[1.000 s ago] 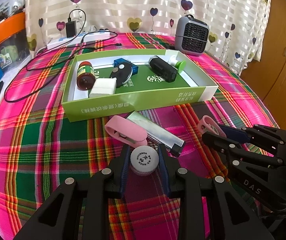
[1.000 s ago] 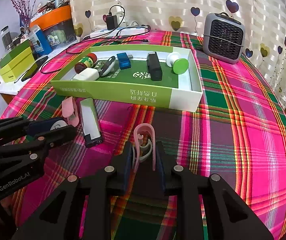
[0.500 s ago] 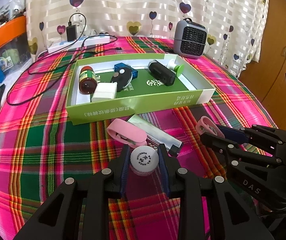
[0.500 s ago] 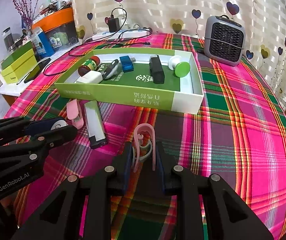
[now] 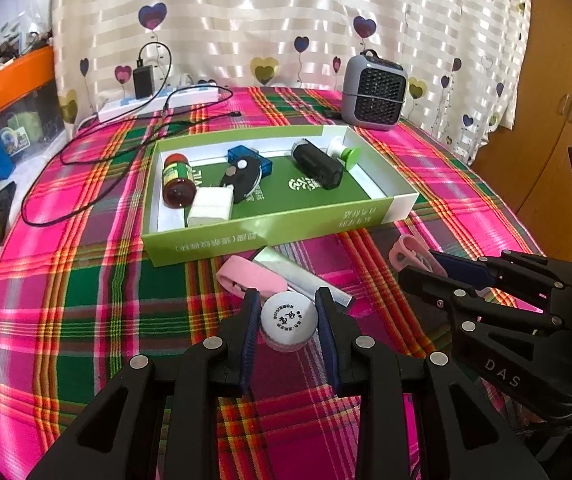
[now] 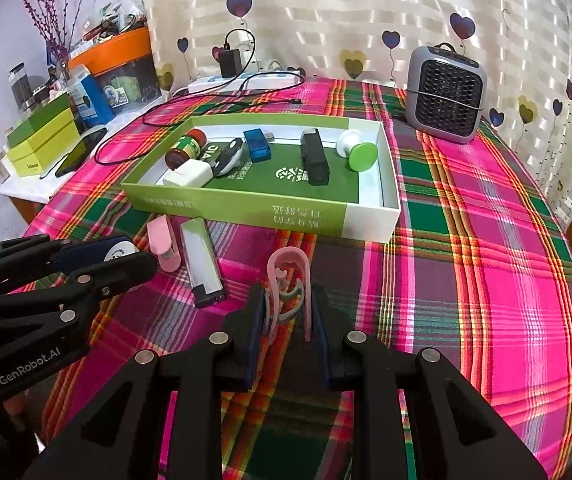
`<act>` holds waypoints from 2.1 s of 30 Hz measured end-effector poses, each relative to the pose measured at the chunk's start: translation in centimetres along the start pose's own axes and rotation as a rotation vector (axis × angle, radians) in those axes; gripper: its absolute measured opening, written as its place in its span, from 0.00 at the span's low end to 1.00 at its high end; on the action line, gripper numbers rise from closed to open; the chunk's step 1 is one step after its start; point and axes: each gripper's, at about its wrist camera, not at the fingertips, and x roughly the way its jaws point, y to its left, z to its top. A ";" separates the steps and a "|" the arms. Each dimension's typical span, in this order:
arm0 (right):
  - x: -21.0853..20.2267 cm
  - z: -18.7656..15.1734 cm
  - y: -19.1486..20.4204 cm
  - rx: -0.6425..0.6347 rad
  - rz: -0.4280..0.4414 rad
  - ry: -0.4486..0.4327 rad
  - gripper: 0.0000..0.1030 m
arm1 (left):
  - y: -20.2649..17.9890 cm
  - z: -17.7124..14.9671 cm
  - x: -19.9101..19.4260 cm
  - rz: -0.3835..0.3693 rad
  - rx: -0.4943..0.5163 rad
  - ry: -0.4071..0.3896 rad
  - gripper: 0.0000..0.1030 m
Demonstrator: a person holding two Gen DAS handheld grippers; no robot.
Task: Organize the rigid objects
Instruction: 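Carry the white container and pink clip in both grippers over the green box, then lower the white container and open the left gripper while the right releases the pink clip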
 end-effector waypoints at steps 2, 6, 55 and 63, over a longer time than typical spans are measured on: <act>-0.2 0.3 0.1 -0.002 0.001 -0.006 0.23 | 0.1 0.2 -0.2 -0.002 0.000 -0.005 0.26; -0.6 0.9 0.1 -0.001 0.004 -0.018 0.23 | 0.3 0.9 -0.6 -0.017 -0.006 -0.014 0.26; 8.1 10.1 -3.1 -0.028 0.176 0.073 0.23 | 2.6 8.4 7.5 -0.059 -0.010 0.043 0.26; 9.3 11.5 -2.3 -0.070 0.184 0.089 0.23 | 2.4 8.1 8.4 -0.039 0.008 0.059 0.26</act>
